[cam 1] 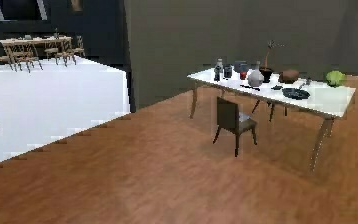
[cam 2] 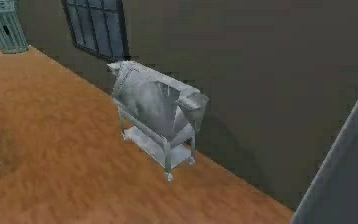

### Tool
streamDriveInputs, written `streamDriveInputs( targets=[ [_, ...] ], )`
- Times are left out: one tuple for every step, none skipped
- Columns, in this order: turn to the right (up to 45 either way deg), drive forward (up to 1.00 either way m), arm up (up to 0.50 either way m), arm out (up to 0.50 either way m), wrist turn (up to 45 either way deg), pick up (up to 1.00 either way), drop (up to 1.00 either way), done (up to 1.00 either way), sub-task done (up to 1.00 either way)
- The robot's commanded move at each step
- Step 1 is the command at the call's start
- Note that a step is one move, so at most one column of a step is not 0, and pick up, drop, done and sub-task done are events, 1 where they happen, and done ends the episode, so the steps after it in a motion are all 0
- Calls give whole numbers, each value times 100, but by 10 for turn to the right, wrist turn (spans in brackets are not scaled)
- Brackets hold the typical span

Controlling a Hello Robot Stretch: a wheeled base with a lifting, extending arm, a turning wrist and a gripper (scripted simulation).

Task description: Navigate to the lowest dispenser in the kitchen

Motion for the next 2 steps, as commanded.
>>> streamDriveInputs(
  targets=[
    [0,100,0,0,0,0,0,0,0],
    [0,100,0,0,0,0,0,0,0]
  ],
)
